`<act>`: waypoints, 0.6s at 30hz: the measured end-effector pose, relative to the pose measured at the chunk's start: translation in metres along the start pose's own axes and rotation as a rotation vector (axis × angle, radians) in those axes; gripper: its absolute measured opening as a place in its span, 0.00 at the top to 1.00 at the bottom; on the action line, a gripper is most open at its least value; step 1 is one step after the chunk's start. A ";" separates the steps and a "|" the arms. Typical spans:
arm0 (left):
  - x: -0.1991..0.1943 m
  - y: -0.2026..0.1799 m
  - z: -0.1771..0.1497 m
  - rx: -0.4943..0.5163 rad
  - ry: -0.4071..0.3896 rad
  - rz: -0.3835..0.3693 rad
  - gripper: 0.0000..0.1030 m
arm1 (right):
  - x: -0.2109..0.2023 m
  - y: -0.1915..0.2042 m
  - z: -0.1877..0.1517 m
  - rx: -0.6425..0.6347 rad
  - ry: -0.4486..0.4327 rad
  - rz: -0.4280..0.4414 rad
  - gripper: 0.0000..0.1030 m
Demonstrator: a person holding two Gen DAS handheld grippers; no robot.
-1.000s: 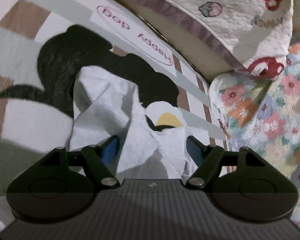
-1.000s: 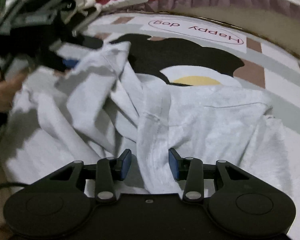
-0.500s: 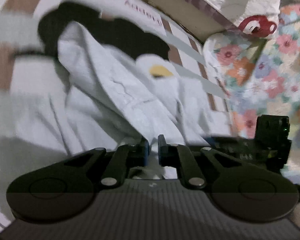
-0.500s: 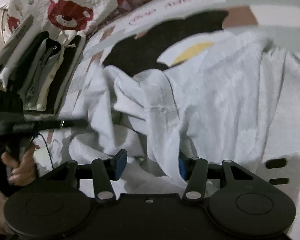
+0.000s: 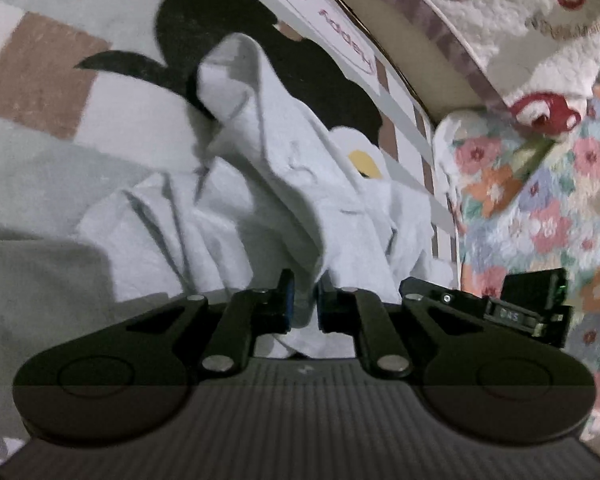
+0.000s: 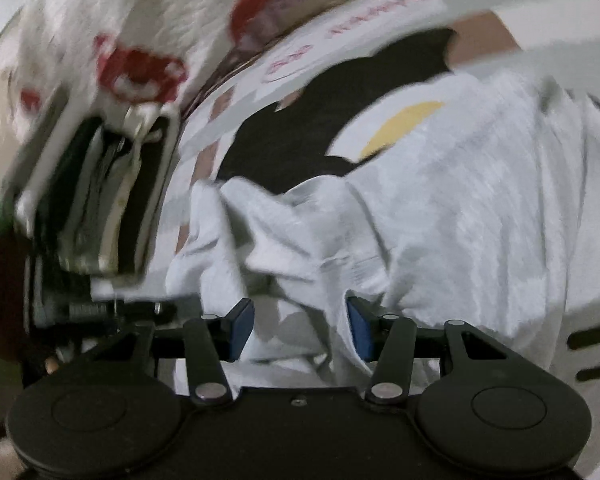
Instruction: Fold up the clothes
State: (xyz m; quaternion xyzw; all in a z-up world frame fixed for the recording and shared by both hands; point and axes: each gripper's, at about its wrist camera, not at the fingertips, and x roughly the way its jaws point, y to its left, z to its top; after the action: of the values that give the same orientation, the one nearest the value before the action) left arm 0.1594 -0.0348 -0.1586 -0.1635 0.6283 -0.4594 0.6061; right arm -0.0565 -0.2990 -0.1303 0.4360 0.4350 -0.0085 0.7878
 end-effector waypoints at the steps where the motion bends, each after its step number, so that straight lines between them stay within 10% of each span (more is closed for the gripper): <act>1: -0.001 0.001 0.001 -0.008 -0.005 -0.005 0.91 | 0.003 -0.006 0.001 0.037 0.004 -0.010 0.42; 6: -0.007 0.004 0.008 -0.021 -0.030 -0.029 0.91 | 0.013 -0.012 0.003 0.049 0.002 -0.032 0.45; 8: -0.007 0.007 0.011 -0.034 -0.043 -0.037 0.88 | 0.011 0.002 0.002 -0.067 -0.010 -0.061 0.85; 11: -0.005 0.008 0.017 -0.046 -0.053 -0.056 0.86 | 0.008 0.032 -0.006 -0.303 -0.022 -0.137 0.89; 18: -0.004 0.002 0.024 -0.046 -0.058 -0.079 0.38 | 0.011 0.081 -0.034 -0.680 -0.007 -0.248 0.89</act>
State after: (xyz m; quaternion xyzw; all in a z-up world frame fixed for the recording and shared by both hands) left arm 0.1830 -0.0400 -0.1544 -0.2153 0.6140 -0.4636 0.6013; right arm -0.0411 -0.2209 -0.0909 0.0932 0.4596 0.0397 0.8823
